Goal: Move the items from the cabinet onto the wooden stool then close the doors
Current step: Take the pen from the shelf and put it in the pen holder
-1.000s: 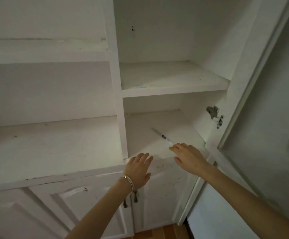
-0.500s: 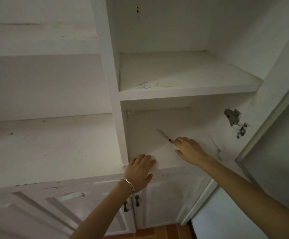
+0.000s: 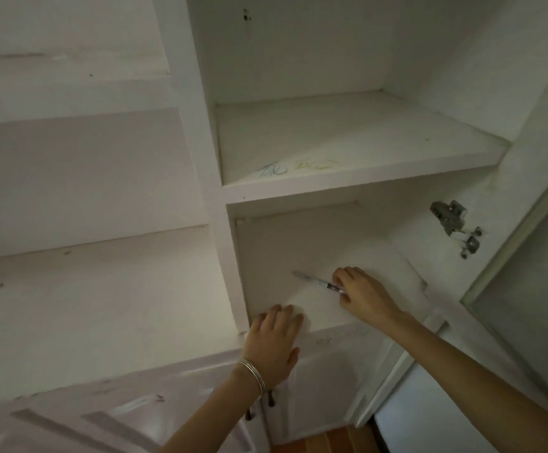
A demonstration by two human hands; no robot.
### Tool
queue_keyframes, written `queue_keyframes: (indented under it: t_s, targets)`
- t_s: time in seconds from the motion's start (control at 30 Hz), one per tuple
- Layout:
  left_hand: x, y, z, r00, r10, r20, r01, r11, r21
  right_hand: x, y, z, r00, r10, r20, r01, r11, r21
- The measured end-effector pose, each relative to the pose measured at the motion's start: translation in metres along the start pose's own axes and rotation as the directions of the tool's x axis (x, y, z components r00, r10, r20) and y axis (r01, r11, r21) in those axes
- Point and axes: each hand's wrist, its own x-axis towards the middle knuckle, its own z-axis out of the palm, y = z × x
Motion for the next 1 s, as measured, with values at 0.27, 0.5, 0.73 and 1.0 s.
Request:
queue_keyframes:
  t_s: [0.27, 0.5, 0.73, 1.0]
  targets:
    - [0.014, 0.0, -0.004, 0.945, 0.295, -0.14, -0.31, 0.946, -0.093, -0.095, -0.01, -0.017, 0.943, 0.302, -0.137, -0.286, 0.95, 0.128]
    - [0.011, 0.057, -0.005, 0.752, 0.648, -0.124, -0.659, 0.727, -0.195, -0.233, -0.061, -0.03, 0.718, 0.675, -0.17, -0.642, 0.736, 0.215]
    - [-0.038, 0.167, -0.005, 0.347, 0.935, -0.077, -0.922, 0.325, -0.211, -0.395, -0.15, -0.057, 0.267, 0.949, -0.166, -0.927, 0.3, 0.225]
    - [-0.176, 0.313, -0.019, -0.134, 0.986, -0.096, -0.977, -0.147, -0.151, -0.574, -0.317, -0.072, -0.277, 0.945, -0.172, -0.938, -0.227, 0.263]
